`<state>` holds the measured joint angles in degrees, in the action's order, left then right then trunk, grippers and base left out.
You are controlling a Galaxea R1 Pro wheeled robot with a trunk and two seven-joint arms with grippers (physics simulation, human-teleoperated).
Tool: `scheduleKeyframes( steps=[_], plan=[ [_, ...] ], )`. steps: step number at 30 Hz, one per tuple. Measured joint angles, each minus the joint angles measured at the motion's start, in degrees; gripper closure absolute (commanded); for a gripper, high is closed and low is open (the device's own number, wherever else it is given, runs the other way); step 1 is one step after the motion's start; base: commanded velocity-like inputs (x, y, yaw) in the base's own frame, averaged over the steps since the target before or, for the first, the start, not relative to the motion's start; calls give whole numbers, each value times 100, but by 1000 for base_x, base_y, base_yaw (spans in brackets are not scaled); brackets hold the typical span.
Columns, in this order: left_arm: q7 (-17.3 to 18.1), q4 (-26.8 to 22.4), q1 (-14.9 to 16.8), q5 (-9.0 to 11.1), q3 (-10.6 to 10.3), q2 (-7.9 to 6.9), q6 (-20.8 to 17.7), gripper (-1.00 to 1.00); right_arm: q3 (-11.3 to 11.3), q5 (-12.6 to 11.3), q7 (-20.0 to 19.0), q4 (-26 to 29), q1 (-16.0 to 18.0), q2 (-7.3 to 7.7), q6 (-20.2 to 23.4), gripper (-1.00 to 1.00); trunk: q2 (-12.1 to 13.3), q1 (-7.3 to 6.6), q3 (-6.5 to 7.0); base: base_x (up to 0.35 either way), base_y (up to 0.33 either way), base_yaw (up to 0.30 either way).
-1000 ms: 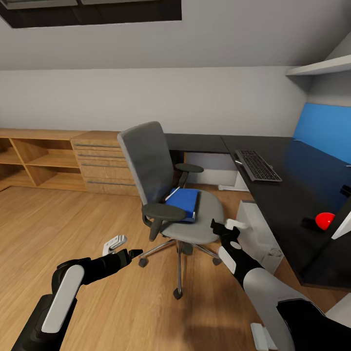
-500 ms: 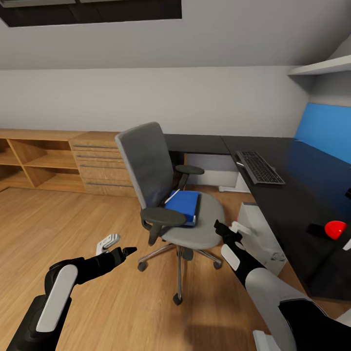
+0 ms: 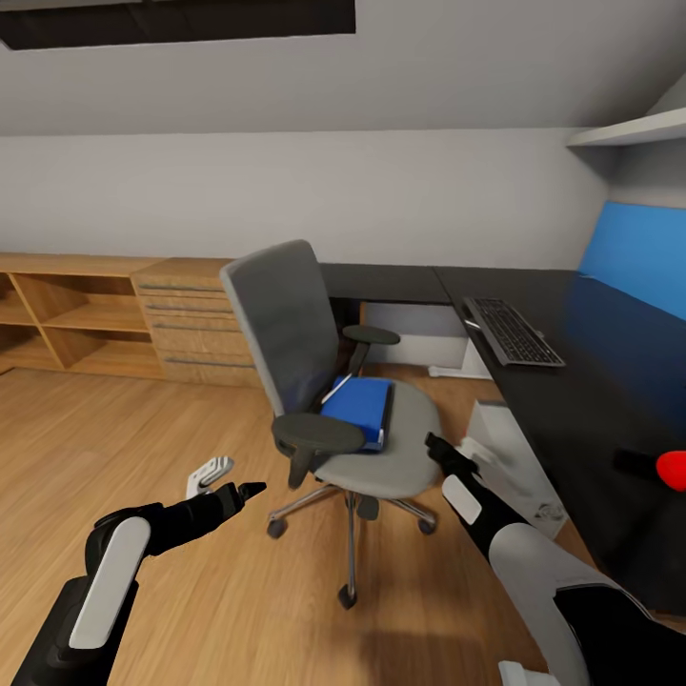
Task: In the bedroom, organize the workspace by keeping the computer under the desk, ensuring the monitor is on the desk, placing the keyboard on the desk next to the monitor, placing the mouse on the desk next to the keyboard, moving the folder from the swivel chair onto the desk next to the mouse, stacking the notebook on top of the folder with the pen on top of the notebook, and positioning the swivel chair next to the desk.
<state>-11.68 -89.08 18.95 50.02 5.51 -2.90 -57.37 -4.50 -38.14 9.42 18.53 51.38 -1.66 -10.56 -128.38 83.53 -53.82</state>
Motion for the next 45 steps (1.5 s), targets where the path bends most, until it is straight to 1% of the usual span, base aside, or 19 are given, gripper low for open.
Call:
scheduleKeyframes(
  steps=[3, 5, 19, 21, 22, 25, 29, 30, 31, 32, 33, 34, 36, 37, 38, 39, 40, 42, 45],
  plan=[
    [0, 0, 0, 2, 5, 0, -5, -100, 4, -66, -52, 1, 0, 8, 65, -100, 0, 2, 0, 84, 0, 0],
    [1, 0, 0, 6, 47, 2, -16, -100, 5, -90, -71, 1, 0, 29, 86, -100, 0, 2, 0, 22, 0, 0],
    [9, -2, 0, 31, 79, 1, -54, -100, 6, -101, -80, 1, 0, 40, 96, -100, 0, 2, 0, 17, 0, 0],
    [9, -5, 3, 53, 79, 2, -57, -100, 6, -98, -80, 1, 0, 40, 96, -100, 0, 2, 0, 0, 0, 0],
    [9, -30, 6, 137, 79, 3, -58, -100, 6, -96, -80, 1, 0, 40, 96, -100, 0, 2, 0, 0, 0, 0],
    [11, -63, -16, 221, 79, 2, -64, -100, 6, -94, -80, 1, 0, 42, 95, -100, 0, 2, 0, 0, 0, 0],
    [79, -161, -230, 257, 79, 0, -71, -100, 6, -90, -80, 1, 0, 49, 93, -100, 0, 2, 0, 0, 0, 0],
    [286, -262, -395, 261, 79, -5, -74, -100, 6, -90, -80, 1, 0, 56, 91, -100, 0, 2, -1, 0, 0, 0],
    [368, -282, -445, 262, 79, -6, -74, -100, 6, -91, -80, 1, 0, 58, 92, -100, 0, 2, 0, 0, 0, 0],
    [548, -306, -530, 263, 80, -15, -74, -100, 6, -90, -80, 3, 0, 66, 92, -100, 0, 2, 0, 0, 0, 0],
    [650, -316, -569, 264, 79, -31, -75, -100, 6, -90, -80, 3, 0, 70, 93, -100, 0, 2, 0, 0, 0, 0],
    [852, -330, -639, 283, 76, -85, -77, -100, 6, -91, -80, 4, 0, 75, 93, -100, 0, 2, 0, 0, 0, 0],
    [1315, -345, -806, 332, 52, -247, -76, -100, 6, -92, -80, 8, 0, 80, 91, -100, 0, 2, 0, 0, 0, 0],
    [1435, -347, -854, 346, 45, -281, -74, -100, 6, -92, -80, 8, 0, 81, 90, -100, 0, 2, 0, 0, 0, 0],
    [1627, -350, -936, 366, 35, -332, -71, -100, 6, -92, -80, 9, 0, 82, 89, -100, 0, 2, 0, 0, 0, 0],
    [1711, -352, -973, 376, 32, -351, -70, -100, 6, -92, -80, 9, 0, 83, 89, -100, 0, 2, 0, 0, 0, 0],
    [1896, -354, -1041, 378, 27, -391, -69, -100, 6, -91, -80, 10, 0, 83, 88, -100, 0, 2, 0, 0, 0, 0],
    [2023, -355, -1086, 378, 19, -420, -72, -100, 6, -87, -80, 10, 0, 84, 88, -100, 0, 2, 0, 0, 0, 0],
    [2075, -356, -1104, 378, 12, -432, -74, -100, 6, -86, -80, 19, 0, 84, 83, -100, 0, 2, 0, 0, 0, 0]
  ],
)
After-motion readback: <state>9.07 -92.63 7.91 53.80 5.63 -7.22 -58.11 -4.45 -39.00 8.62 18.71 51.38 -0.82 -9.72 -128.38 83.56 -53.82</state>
